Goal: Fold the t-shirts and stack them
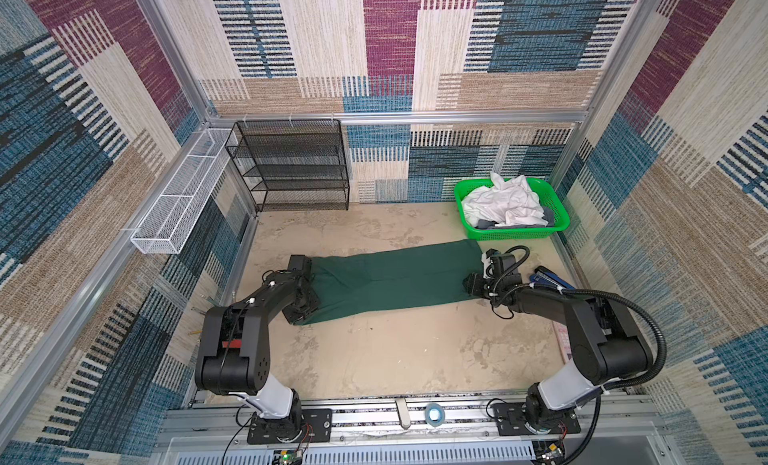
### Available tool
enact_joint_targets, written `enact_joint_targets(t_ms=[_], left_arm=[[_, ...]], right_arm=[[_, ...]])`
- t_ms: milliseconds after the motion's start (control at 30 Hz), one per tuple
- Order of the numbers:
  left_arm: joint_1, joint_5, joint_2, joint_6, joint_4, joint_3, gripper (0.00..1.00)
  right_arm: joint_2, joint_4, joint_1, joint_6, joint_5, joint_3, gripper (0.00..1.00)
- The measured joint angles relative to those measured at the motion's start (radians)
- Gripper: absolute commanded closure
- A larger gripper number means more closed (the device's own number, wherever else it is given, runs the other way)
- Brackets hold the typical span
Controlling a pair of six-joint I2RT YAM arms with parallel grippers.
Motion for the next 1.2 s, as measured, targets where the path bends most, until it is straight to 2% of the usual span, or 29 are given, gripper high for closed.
enact_joint_targets(t_ms=[100, 267, 400, 500, 733, 1000, 1200], left_arm=[[0.002, -0.03, -0.016, -0.021, -0.016, -0.019, 0.73], [-0.003, -0.051, -0.055, -0.027, -0.038, -0.023, 0.75], [-0.067, -0.069, -0.133, -0.014, -0.055, 0.021, 0.75], [-0.136, -0.035, -0.121, 0.023, -0.032, 0.105, 0.76], [-0.26, 0.097, 0.122, 0.051, -0.008, 0.334, 0.73], [-0.349, 0.081, 0.473, 0.107, -0.116, 0.747, 0.68], [-0.381, 0.052, 0.591, 0.166, -0.215, 0.886, 0.66]], right_arm=[[-0.044, -0.045, -0.002, 0.004, 0.004, -0.016, 0.41], [-0.153, -0.236, 0.002, 0.012, 0.005, -0.026, 0.4], [-0.222, -0.353, 0.034, 0.011, 0.003, 0.031, 0.4], [-0.192, -0.38, 0.07, 0.004, -0.007, 0.124, 0.4], [-0.077, -0.382, 0.135, -0.005, -0.035, 0.228, 0.4], [-0.062, -0.351, 0.14, -0.004, -0.054, 0.169, 0.4], [-0.061, -0.335, 0.14, -0.004, -0.058, 0.152, 0.39]])
